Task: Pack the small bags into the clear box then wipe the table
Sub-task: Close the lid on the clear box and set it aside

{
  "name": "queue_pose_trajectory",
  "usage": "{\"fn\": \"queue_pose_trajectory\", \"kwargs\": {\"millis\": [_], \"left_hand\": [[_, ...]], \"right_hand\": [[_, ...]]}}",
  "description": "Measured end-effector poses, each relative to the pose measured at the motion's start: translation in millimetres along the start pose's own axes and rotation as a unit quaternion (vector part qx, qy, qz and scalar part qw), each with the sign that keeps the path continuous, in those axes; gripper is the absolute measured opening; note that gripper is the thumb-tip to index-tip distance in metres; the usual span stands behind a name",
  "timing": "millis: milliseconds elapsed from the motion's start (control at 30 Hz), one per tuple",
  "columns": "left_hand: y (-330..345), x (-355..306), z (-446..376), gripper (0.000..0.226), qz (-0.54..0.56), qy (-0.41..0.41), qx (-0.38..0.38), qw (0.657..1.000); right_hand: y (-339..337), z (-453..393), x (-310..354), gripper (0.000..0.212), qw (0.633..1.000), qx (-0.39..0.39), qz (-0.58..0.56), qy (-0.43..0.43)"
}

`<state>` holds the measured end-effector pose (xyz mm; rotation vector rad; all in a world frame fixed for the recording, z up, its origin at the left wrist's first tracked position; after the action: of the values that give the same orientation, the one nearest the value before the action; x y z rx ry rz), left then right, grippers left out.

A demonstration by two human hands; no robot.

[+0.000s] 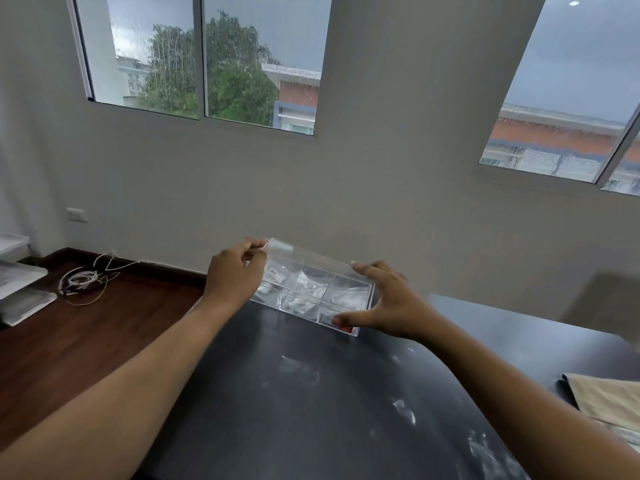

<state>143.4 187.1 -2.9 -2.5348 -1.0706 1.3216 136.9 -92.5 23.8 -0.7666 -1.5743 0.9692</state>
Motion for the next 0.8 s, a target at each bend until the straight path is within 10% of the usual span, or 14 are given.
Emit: {"fn": "queue_pose_trajectory", "kwargs": {"millis": [800], "left_hand": [[6.4, 14.5, 2.2, 0.03, 0.068, -0.066, 0.015, 0.995]], "right_hand": [[7.4, -15.1, -14.4, 0.107, 0.995, 0.039, -0.089, 0.0]]}}
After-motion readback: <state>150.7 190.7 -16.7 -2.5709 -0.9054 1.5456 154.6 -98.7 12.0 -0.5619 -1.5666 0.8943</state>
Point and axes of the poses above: each hand's wrist, its own z-axis away from the middle knuckle, its own y-axis out of the palm, x = y × z, the point moved 5 cm from there along -z, towards the middle knuckle, and after that the axes turned 15 degrees about y, right-handed, at the moved point
